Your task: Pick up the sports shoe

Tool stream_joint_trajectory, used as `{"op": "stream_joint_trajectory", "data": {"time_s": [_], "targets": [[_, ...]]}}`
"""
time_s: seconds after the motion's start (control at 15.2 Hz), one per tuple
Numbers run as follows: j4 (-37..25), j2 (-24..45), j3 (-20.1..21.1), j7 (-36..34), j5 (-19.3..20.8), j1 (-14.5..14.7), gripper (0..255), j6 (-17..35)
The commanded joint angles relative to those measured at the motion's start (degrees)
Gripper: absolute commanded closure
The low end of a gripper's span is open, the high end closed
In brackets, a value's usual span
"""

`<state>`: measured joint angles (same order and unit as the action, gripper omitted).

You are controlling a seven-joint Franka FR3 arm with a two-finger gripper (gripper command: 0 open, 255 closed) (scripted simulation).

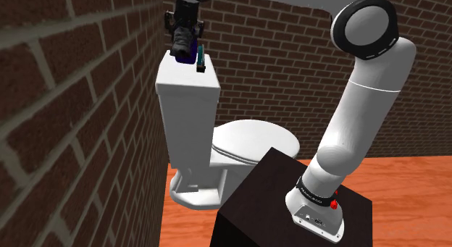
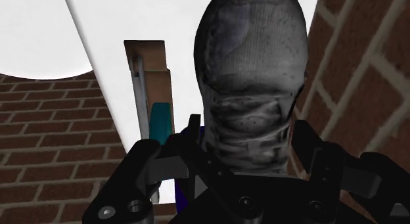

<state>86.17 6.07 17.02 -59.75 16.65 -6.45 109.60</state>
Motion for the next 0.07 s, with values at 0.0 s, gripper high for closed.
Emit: {"op": "stream_joint_trajectory", "data": {"time_s": [0.0], "targets": [[-0.7, 0.2, 0.0, 0.1, 0.0, 0.0, 255, -0.5]]}}
